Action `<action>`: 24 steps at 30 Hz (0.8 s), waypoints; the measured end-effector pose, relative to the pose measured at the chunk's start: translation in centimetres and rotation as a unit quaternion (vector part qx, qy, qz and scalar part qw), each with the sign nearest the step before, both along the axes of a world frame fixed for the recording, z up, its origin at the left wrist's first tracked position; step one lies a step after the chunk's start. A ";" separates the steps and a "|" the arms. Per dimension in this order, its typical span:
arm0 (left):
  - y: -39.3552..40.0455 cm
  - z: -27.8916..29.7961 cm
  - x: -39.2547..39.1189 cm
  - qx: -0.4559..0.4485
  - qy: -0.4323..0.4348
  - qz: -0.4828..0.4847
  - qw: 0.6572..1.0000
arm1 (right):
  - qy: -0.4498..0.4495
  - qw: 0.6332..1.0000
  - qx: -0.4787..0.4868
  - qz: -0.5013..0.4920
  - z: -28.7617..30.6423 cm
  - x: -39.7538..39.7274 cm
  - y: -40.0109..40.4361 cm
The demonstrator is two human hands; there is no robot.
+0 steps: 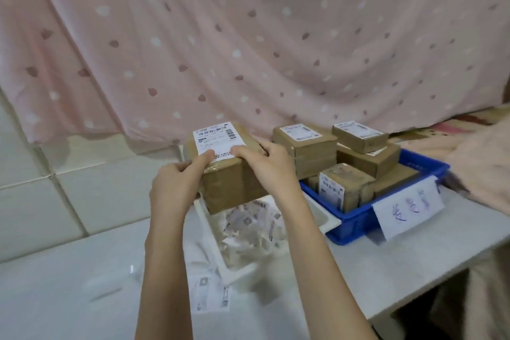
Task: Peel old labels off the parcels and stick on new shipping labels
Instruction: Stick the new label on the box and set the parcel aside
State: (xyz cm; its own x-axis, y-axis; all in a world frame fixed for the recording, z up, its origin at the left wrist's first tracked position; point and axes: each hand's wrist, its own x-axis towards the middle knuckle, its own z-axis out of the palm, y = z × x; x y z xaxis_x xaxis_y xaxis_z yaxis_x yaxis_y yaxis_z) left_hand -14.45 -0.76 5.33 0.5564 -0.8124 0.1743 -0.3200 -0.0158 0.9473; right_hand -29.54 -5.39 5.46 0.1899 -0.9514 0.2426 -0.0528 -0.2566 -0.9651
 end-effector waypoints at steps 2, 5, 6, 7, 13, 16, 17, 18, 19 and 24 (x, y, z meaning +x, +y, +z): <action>-2.9 0.4 -2.7 -0.004 0.005 -0.037 0.999 | -0.003 0.999 -0.001 -0.044 0.6 -3.0 -1.6; -6.8 0.9 -6.8 0.006 0.013 -0.089 0.996 | -0.012 0.994 0.014 -0.105 1.1 -6.7 -3.9; -7.9 1.0 -8.0 0.006 0.014 -0.100 0.995 | -0.010 0.993 0.019 -0.118 1.3 -7.8 -4.7; -8.9 1.2 -9.2 0.006 0.014 -0.108 0.994 | -0.007 0.991 0.025 -0.128 1.5 -8.8 -5.4; -15.9 3.1 -14.8 -0.005 -0.023 -0.152 0.988 | -0.019 0.980 0.033 -0.196 3.2 -14.3 -10.2; -19.3 4.4 -17.3 -0.006 -0.039 -0.179 0.983 | 0.000 0.975 0.023 -0.221 4.3 -16.7 -12.9; -20.3 4.7 -18.1 0.000 -0.040 -0.191 0.981 | 0.008 0.973 0.022 -0.229 4.5 -17.5 -13.8; -21.3 4.9 -19.0 0.004 -0.039 -0.203 0.978 | 0.014 0.972 0.022 -0.234 4.8 -18.4 -14.8; -22.2 5.1 -19.8 0.010 -0.039 -0.210 0.977 | 0.018 0.970 0.023 -0.239 4.9 -19.2 -15.8; -27.1 5.1 -23.2 0.032 -0.058 -0.228 0.971 | 0.040 0.964 0.037 -0.262 4.5 -22.4 -20.1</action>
